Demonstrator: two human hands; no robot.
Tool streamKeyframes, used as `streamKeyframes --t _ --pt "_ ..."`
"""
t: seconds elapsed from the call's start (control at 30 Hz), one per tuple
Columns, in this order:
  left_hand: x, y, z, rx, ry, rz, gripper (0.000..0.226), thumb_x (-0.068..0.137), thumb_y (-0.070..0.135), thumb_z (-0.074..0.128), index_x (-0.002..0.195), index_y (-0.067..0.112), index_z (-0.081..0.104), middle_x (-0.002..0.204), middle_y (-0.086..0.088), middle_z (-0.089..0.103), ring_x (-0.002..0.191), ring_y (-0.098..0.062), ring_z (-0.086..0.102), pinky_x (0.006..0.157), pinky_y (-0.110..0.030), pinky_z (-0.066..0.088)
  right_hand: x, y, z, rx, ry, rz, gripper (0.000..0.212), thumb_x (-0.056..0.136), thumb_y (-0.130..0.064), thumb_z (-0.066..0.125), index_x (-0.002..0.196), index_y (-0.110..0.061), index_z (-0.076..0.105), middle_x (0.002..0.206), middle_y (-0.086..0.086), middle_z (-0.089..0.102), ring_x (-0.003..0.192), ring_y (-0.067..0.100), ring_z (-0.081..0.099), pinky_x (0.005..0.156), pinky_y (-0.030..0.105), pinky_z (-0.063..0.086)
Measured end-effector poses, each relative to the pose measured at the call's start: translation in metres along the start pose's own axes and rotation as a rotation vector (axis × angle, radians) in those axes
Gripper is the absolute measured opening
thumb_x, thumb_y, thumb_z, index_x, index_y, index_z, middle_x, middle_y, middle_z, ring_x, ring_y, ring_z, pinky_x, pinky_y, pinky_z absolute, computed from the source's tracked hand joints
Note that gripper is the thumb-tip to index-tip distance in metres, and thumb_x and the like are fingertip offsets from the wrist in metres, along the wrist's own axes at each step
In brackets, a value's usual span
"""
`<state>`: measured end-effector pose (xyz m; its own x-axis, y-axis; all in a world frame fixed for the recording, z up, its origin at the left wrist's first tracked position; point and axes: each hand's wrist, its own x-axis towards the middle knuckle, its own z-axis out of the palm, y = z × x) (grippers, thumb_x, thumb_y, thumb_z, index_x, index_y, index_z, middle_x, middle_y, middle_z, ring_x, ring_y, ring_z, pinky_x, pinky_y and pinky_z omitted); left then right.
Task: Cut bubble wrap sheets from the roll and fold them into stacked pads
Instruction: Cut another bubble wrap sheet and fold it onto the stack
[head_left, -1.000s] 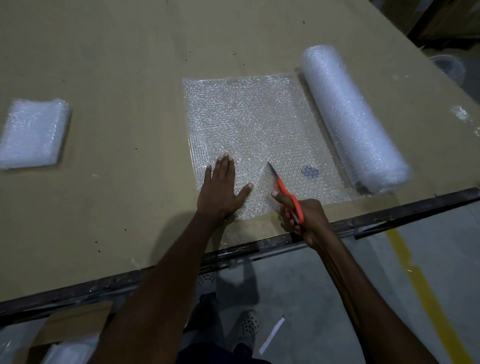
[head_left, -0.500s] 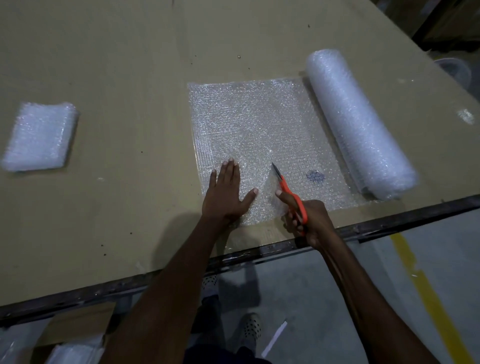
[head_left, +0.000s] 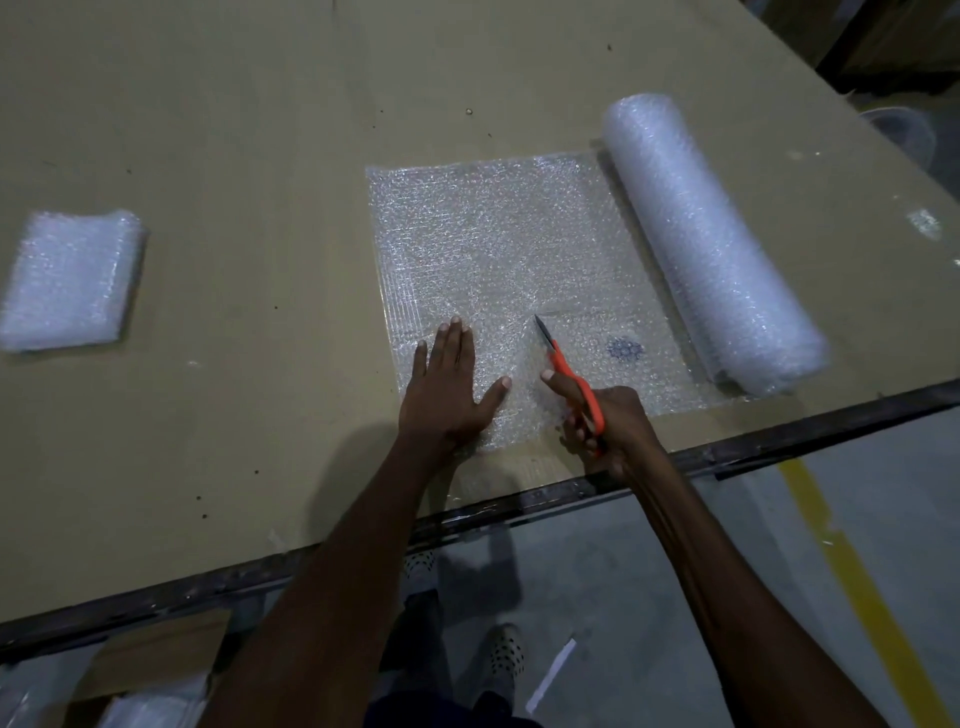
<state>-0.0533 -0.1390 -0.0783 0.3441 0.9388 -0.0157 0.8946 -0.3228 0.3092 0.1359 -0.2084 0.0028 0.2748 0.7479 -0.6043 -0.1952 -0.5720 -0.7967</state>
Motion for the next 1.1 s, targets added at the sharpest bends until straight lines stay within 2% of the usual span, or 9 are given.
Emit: streamKeyframes --t 0.1,0.17,0.23,0.37,0.53,0.63,0.73,0.87,1.1 --pt "-0.002 0.000 -0.002 -0.008 -0.005 -0.002 0.089 0.098 0.069 0.023 0.159 0.008 0.002 0.167 -0.010 -0.006 0.154 -0.021 -0.009 0.124 -0.046 -0.005 -0.001 0.003 -0.004 -0.012 -0.018 0.003 0.048 0.072 -0.034 0.092 0.052 -0.008 0.057 0.050 0.011 0.045 0.034 0.015 0.035 0.040 0.020 0.027" --pt "-0.003 0.001 -0.003 -0.015 -0.002 -0.006 0.089 0.098 0.069 0.024 0.159 0.008 0.002 0.167 -0.009 -0.006 0.154 -0.020 -0.009 0.124 -0.045 -0.007 -0.004 0.006 -0.008 -0.021 -0.032 -0.001 0.046 0.074 -0.034 0.091 0.067 0.001 0.062 0.052 0.012 0.045 0.034 0.015 0.035 0.039 0.019 0.026" --pt "-0.004 0.002 -0.003 -0.022 -0.004 -0.011 0.090 0.098 0.069 0.025 0.159 0.008 0.001 0.167 -0.009 -0.008 0.154 -0.020 -0.010 0.124 -0.044 -0.008 -0.006 0.009 -0.011 -0.018 -0.045 -0.004 0.045 0.074 -0.035 0.091 0.085 0.002 0.067 0.055 0.012 0.046 0.036 0.015 0.035 0.040 0.018 0.024" --pt "-0.003 -0.002 -0.006 -0.060 -0.038 -0.022 0.093 0.096 0.071 0.031 0.160 0.010 0.002 0.168 -0.007 -0.005 0.154 -0.019 -0.006 0.123 -0.043 -0.008 -0.010 0.012 -0.013 0.003 -0.057 0.006 0.047 0.071 -0.041 0.091 0.069 -0.006 0.060 0.056 0.012 0.046 0.041 0.015 0.035 0.046 0.023 0.023" --pt "0.019 -0.009 -0.017 -0.060 0.125 0.019 0.089 0.090 0.069 0.039 0.152 0.006 0.033 0.160 -0.012 0.031 0.149 -0.027 0.022 0.123 -0.051 0.006 -0.012 0.010 -0.008 -0.010 -0.050 0.023 0.048 0.074 -0.042 0.089 0.059 -0.011 0.055 0.051 0.008 0.047 0.041 0.016 0.036 0.043 0.021 0.023" --pt "0.044 -0.015 -0.023 -0.022 0.091 0.028 0.087 0.094 0.067 0.030 0.155 0.004 0.027 0.164 -0.013 0.021 0.153 -0.028 0.011 0.123 -0.051 0.003 -0.009 0.005 -0.006 -0.022 -0.069 0.037 0.048 0.073 -0.045 0.089 0.064 -0.010 0.056 0.053 0.008 0.046 0.043 0.016 0.036 0.044 0.022 0.023" --pt "0.064 -0.025 -0.025 0.012 0.023 0.022 0.090 0.096 0.069 0.019 0.158 0.005 0.013 0.167 -0.011 0.005 0.154 -0.024 -0.002 0.123 -0.049 -0.004 -0.005 -0.001 -0.006 -0.067 -0.062 0.060 0.052 0.073 -0.050 0.088 0.056 -0.013 0.055 0.049 0.005 0.046 0.040 0.015 0.037 0.043 0.019 0.025" --pt "0.071 -0.038 -0.022 0.005 -0.027 0.043 0.090 0.097 0.070 0.018 0.159 0.006 0.005 0.167 -0.010 -0.003 0.154 -0.021 -0.006 0.124 -0.047 -0.005 -0.001 -0.005 -0.005 -0.086 -0.041 0.093 0.053 0.070 -0.051 0.089 0.054 -0.014 0.055 0.048 0.005 0.047 0.038 0.015 0.039 0.041 0.018 0.025" --pt "0.070 -0.038 -0.021 0.013 -0.022 0.052 0.090 0.098 0.071 0.017 0.159 0.007 0.003 0.167 -0.009 -0.005 0.154 -0.020 -0.007 0.124 -0.046 -0.004 0.000 0.000 -0.008 -0.031 -0.061 0.049 0.046 0.072 -0.038 0.091 0.083 -0.005 0.063 0.054 0.009 0.045 0.036 0.014 0.039 0.037 0.016 0.024"
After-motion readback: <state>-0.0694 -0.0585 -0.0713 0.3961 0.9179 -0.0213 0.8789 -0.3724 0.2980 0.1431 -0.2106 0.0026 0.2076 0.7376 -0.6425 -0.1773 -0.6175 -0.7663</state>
